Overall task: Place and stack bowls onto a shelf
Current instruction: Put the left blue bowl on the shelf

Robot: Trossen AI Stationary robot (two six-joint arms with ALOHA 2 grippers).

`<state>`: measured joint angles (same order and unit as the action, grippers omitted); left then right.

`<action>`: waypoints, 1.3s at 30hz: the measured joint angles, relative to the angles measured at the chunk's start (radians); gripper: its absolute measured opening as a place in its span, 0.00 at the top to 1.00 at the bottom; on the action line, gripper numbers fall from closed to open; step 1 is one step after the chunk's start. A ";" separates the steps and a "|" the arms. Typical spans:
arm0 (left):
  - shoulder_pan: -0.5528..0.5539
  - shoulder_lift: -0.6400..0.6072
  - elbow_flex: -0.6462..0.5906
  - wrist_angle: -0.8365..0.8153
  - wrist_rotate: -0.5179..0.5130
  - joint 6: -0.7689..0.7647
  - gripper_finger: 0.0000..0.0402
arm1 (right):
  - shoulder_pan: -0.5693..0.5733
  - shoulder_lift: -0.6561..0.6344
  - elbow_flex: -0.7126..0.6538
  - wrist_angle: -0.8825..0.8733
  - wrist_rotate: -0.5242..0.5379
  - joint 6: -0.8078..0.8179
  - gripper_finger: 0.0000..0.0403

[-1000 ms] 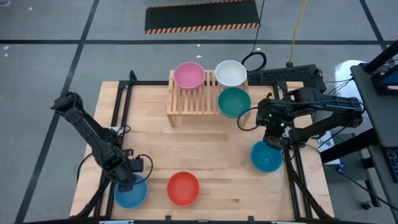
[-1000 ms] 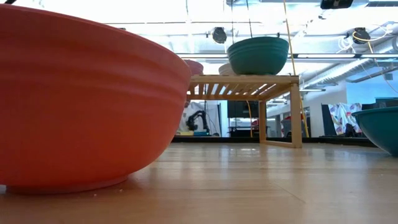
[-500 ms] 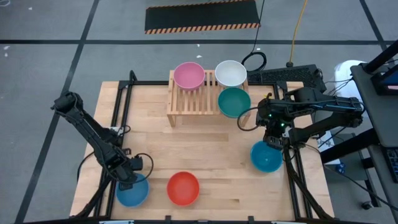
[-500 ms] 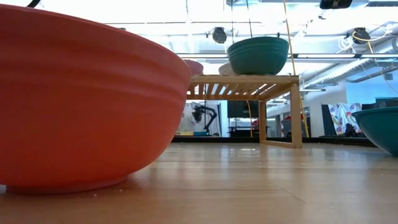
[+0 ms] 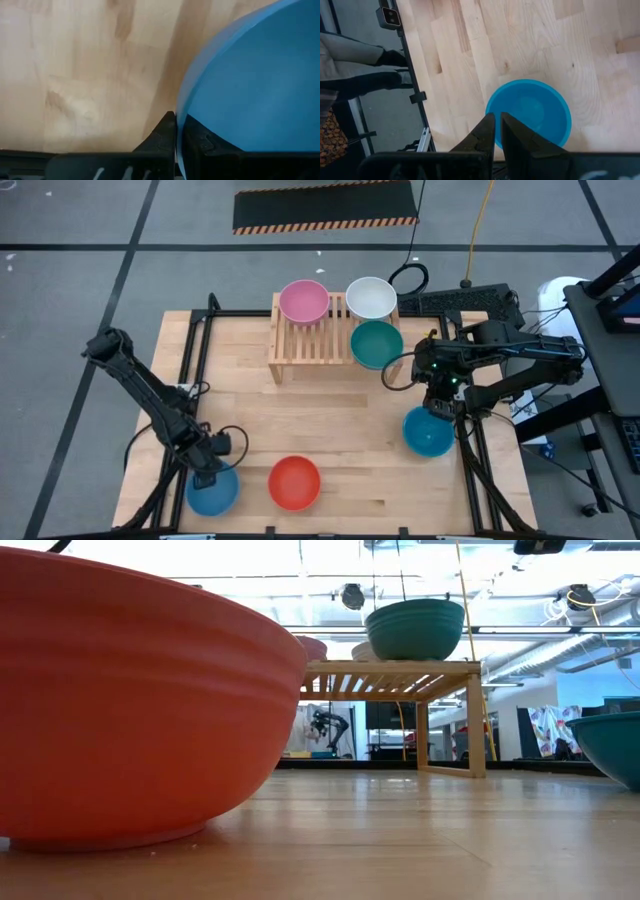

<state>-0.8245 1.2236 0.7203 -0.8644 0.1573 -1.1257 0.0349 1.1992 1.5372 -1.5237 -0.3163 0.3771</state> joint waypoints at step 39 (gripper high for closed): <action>0.902 0.183 0.949 -0.604 -0.105 0.729 0.98 | 0.000 0.000 0.000 0.008 0.004 -0.079 0.94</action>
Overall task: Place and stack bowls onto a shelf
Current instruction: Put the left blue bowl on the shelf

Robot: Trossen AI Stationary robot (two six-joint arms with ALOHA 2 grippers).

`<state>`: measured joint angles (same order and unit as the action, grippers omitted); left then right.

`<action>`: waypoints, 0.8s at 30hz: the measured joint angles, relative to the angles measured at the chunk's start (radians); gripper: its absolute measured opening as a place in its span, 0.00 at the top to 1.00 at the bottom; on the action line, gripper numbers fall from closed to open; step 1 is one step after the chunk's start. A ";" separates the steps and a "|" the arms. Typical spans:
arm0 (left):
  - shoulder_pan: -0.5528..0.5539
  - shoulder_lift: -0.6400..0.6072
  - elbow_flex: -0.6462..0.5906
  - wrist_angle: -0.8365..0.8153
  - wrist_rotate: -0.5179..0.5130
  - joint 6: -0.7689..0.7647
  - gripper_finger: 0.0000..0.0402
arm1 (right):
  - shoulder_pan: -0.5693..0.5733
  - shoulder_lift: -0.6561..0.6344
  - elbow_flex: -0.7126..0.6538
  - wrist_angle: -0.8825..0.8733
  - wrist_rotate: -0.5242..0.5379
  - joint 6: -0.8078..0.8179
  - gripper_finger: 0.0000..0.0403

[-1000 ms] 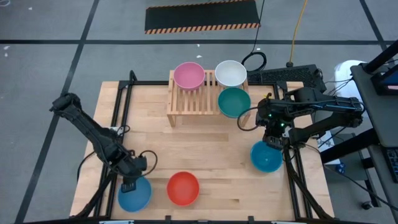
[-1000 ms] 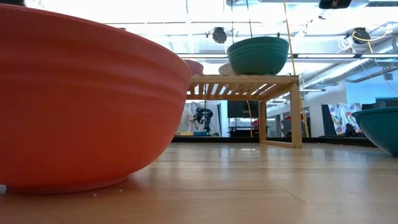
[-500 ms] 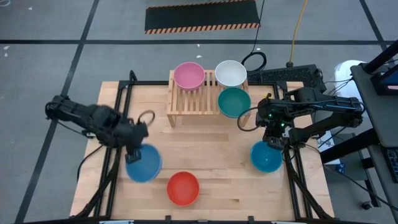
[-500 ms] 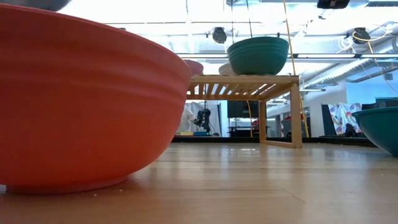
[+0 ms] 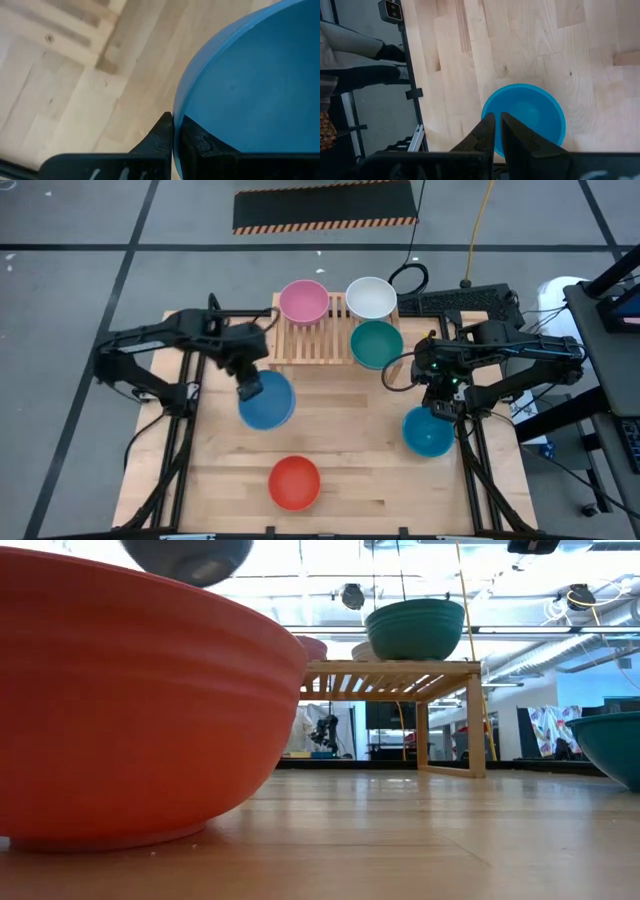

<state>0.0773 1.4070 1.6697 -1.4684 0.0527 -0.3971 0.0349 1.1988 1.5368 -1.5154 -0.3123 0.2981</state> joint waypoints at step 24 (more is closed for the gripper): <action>0.383 0.316 0.370 -0.104 0.082 0.281 0.98 | 0.000 0.000 0.000 0.000 0.000 -0.002 0.94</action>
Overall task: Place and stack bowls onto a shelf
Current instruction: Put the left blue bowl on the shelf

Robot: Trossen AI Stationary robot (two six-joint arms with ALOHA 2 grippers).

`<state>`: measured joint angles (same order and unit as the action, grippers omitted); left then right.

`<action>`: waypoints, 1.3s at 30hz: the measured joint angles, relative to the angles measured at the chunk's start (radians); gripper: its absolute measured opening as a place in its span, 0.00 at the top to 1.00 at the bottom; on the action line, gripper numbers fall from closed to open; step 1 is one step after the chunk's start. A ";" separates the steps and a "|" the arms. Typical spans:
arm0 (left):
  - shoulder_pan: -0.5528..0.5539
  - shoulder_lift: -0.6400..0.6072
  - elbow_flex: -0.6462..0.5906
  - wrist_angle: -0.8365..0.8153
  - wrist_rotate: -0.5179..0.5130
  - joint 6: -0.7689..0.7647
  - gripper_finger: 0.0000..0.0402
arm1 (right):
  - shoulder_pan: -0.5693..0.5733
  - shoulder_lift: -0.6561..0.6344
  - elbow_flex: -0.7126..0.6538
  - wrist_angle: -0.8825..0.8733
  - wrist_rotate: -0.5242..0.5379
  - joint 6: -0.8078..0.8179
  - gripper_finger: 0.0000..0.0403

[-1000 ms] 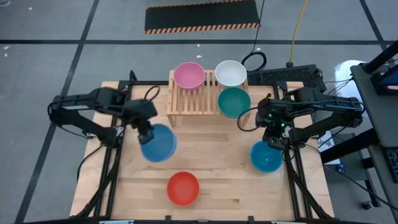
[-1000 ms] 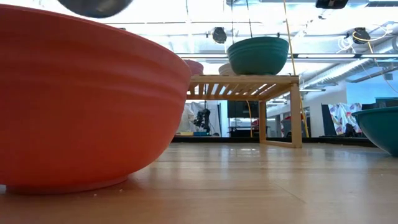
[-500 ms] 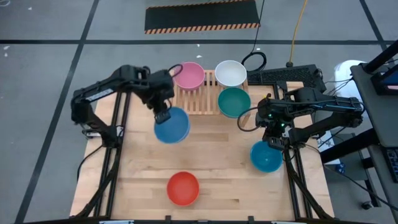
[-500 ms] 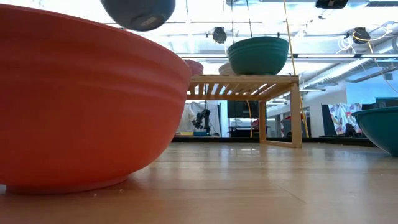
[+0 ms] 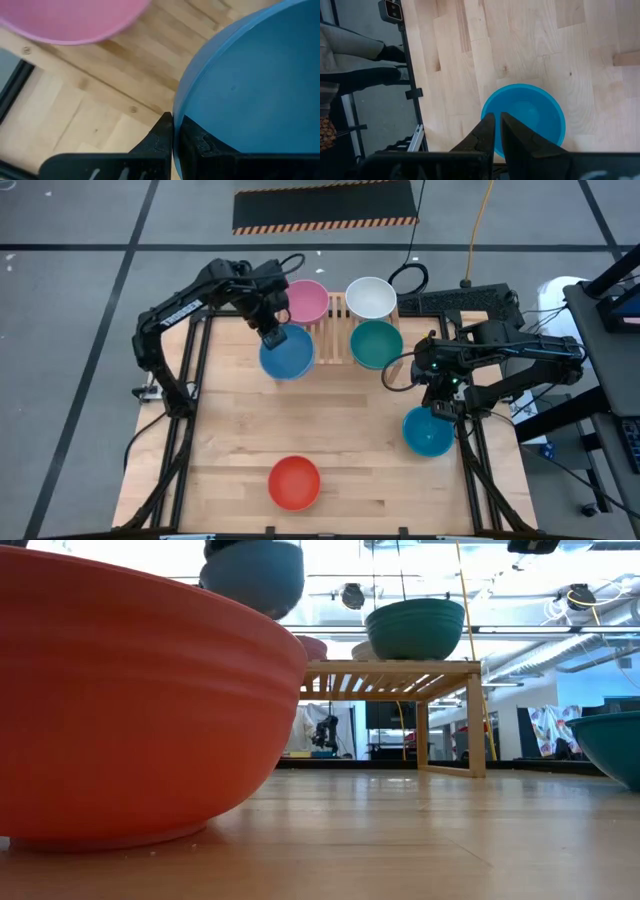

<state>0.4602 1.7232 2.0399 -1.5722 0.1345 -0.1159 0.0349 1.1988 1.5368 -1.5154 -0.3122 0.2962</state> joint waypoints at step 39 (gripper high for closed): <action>0.096 0.137 0.000 0.004 -0.093 0.148 0.91 | 0.000 0.000 0.000 0.034 -0.001 -0.003 0.94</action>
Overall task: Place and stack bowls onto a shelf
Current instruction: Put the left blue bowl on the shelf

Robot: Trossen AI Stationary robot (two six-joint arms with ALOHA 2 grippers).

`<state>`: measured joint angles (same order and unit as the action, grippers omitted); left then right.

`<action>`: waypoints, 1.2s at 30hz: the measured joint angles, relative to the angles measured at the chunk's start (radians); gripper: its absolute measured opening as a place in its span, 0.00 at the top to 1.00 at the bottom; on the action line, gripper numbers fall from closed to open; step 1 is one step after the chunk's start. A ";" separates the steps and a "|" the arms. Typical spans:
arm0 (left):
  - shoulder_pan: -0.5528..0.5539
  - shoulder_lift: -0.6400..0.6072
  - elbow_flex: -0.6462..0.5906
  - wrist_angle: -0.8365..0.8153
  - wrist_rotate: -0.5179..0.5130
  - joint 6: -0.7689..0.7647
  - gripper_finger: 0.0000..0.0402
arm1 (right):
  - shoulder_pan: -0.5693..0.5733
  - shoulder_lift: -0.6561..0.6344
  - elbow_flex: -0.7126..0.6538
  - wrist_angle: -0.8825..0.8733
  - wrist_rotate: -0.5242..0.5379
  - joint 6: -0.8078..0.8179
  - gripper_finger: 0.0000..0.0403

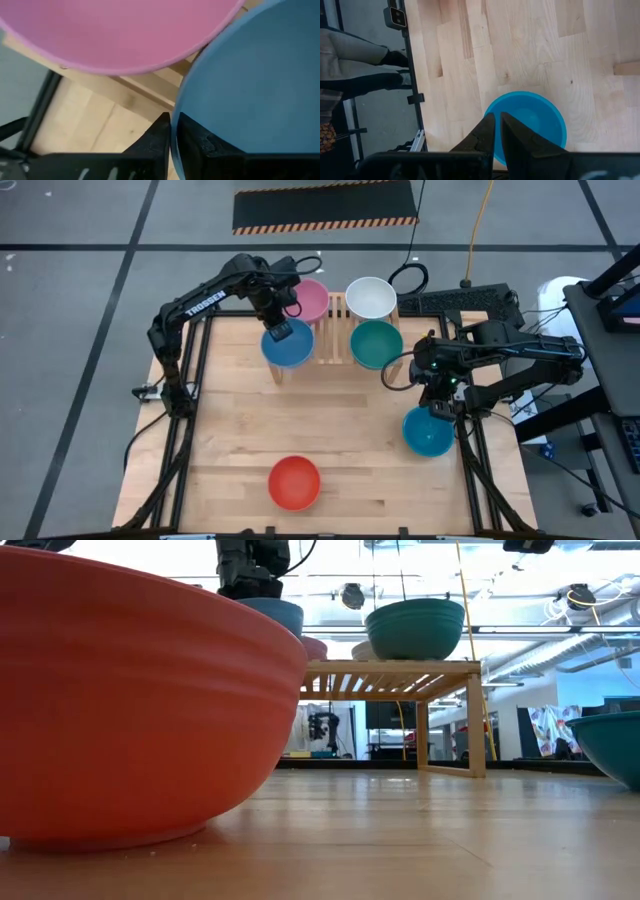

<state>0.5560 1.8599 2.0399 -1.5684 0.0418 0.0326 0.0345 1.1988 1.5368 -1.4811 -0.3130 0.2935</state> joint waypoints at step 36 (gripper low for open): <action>-0.035 -0.024 -0.001 0.006 -0.047 0.046 0.88 | 0.000 0.000 0.000 0.045 0.000 -0.022 0.94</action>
<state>0.5209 1.8362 2.0392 -1.5620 -0.0055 0.0788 0.0347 1.1988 1.5368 -1.4364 -0.3130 0.2714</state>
